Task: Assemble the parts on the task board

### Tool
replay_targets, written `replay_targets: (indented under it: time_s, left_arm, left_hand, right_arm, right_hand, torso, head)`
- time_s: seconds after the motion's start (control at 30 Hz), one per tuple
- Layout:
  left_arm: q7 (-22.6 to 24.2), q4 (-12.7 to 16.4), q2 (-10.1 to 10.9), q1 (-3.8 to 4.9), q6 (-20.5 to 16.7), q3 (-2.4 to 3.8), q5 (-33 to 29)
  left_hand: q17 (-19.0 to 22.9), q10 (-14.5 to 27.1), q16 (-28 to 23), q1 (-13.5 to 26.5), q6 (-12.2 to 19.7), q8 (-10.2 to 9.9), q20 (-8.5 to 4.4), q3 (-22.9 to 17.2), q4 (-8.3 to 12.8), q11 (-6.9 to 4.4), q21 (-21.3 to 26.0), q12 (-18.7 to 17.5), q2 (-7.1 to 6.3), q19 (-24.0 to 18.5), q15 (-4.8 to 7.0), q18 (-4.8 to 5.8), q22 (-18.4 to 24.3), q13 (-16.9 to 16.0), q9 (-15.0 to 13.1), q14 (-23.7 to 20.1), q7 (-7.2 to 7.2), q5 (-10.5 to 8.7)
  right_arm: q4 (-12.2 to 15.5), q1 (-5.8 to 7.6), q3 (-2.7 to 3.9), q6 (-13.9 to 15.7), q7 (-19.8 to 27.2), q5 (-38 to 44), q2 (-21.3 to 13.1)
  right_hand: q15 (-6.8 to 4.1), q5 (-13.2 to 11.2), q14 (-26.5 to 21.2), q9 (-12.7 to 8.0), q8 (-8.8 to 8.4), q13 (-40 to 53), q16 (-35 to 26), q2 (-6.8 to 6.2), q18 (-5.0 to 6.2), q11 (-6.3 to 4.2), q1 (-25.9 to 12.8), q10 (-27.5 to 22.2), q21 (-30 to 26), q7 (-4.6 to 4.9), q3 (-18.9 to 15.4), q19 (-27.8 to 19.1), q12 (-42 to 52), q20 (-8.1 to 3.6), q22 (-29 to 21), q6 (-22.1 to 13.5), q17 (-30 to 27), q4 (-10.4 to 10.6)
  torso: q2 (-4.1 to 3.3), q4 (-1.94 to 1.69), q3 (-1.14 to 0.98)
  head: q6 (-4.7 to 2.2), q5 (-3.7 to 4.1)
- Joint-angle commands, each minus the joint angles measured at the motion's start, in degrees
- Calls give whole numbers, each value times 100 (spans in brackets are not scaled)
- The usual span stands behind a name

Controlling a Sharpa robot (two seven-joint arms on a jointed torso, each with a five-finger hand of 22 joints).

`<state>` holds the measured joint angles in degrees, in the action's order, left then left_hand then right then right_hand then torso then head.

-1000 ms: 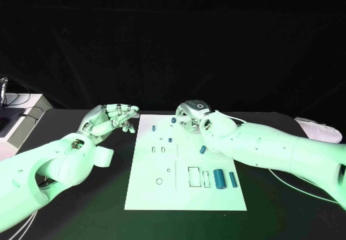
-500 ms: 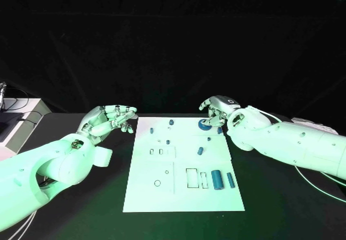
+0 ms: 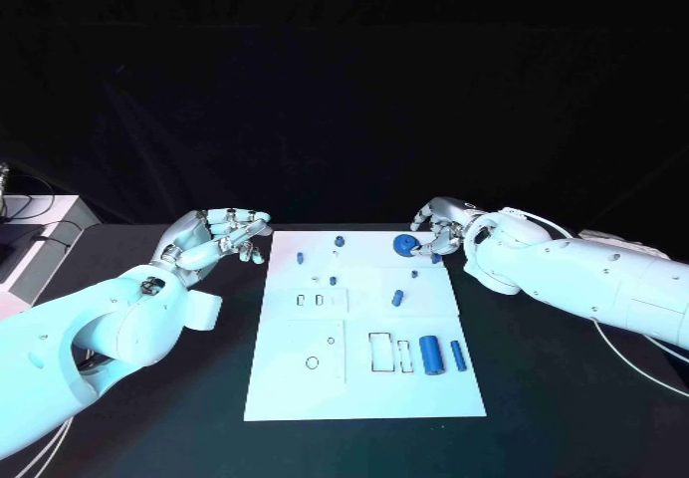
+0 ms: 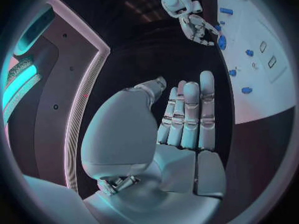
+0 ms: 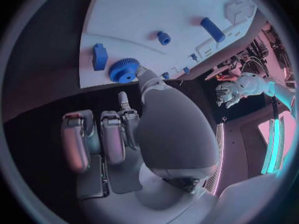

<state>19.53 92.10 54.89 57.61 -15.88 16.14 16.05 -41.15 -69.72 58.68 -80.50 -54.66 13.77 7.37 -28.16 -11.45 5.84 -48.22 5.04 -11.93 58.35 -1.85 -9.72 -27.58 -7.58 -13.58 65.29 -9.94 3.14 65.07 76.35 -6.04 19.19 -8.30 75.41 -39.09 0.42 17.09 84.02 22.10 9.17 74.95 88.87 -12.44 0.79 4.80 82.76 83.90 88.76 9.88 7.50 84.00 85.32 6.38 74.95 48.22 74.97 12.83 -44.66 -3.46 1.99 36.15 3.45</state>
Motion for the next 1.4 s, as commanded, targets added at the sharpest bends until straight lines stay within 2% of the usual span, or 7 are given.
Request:
replay_targets:
  time_s: [0.03, 0.2, 0.4, 0.47, 0.6, 1.17, 1.4]
  left_arm:
    - [51, -1, -22, -4, 119, 4, 11]
    - [47, -12, -35, -5, 125, 4, 11]
    - [35, -17, -39, -5, 116, 4, 22]
    - [31, -17, -42, -5, 111, 4, 50]
    - [21, -16, -42, -5, 111, 4, 82]
    - [9, -20, -45, -5, 125, 4, 100]
    - [7, -22, -49, -5, 132, 4, 100]
  left_hand:
    - [8, 34, -2, 39, 34, 33, -1, -21, 21, 10, -29, -23, 12, -40, -4, -70, -8, 1, -5, -47, 8, -13]
    - [9, 40, 0, 38, 34, 33, 0, -23, 21, 11, -32, -25, 13, -42, -5, -70, -10, 2, -6, -47, 8, -13]
    - [9, 40, 0, 38, 34, 33, 0, -23, 21, 11, -32, -25, 13, -42, -5, -70, -10, 2, -6, -47, 8, -13]
    - [13, 54, 9, 20, 41, 31, 2, -35, 38, 13, -47, -30, 15, -48, -6, -71, -19, 2, -8, -43, 5, -12]
    - [13, 54, 9, 20, 41, 31, 2, -35, 38, 13, -47, -30, 15, -48, -6, -71, -19, 2, -8, -43, 5, -12]
    - [16, 60, 14, 12, 45, 31, 3, -40, 46, 15, -57, -31, 16, -53, -7, -72, -25, 2, -9, -42, 2, -13]
    - [20, 64, 19, 13, 46, 31, 4, -44, 47, 18, -67, -31, 21, -58, -9, -72, -31, 1, -11, -41, -1, -13]
  right_arm:
    - [-112, 0, 2, -248, -156, -183, 85]
    - [-257, -2, 2, -190, -237, -267, 205]
    - [-386, -2, 2, -190, -253, -354, 313]
    - [-438, -2, 2, -222, -258, -375, 349]
    - [-521, -9, 2, -306, -269, -395, 397]
    - [-608, -40, -8, -668, -278, -494, 492]
    - [-658, -67, -14, -700, -269, -519, 536]
  right_hand:
    - [79, 86, 598, 38, 121, 1505, 113, 32, -79, 71, 179, 610, 124, 37, -78, 600, 468, 66, 1505, 0, 1503, 253]
    - [79, 144, 598, 44, 146, 1505, 113, 52, -79, 68, 203, 610, 124, 36, -39, 600, 468, 67, 1505, 15, 1503, 286]
    - [79, 170, 598, 49, 170, 1505, 113, 77, -79, 65, 201, 610, 124, 32, -6, 600, 468, 68, 1505, 42, 1503, 321]
    - [77, 292, 598, 49, 186, 1505, 113, 92, -79, 63, 204, 610, 124, 29, 43, 600, 468, 67, 1505, 57, 1503, 340]
    - [75, 364, 598, 49, 200, 1505, 113, 101, -79, 60, 217, 610, 124, 27, 87, 600, 468, 66, 1505, 76, 1503, 341]
    - [65, 380, 598, 53, 236, 1505, 113, 106, -79, 51, 227, 610, 124, 13, 154, 600, 468, 62, 1505, 155, 1503, 339]
    - [60, 371, 598, 53, 247, 1505, 113, 111, -79, 47, 236, 610, 124, 8, 185, 600, 468, 58, 1505, 184, 1503, 337]
  torso:
    - [0, -11, 1]
    - [6, -22, 14]
    - [2, -14, 10]
    - [1, -15, 14]
    - [2, -15, 13]
    - [5, -7, 5]
    - [-3, -11, 6]
  head:
    - [14, 10]
    - [25, 18]
    - [39, 8]
    - [41, 12]
    - [57, 12]
    - [88, -3]
    - [89, 0]
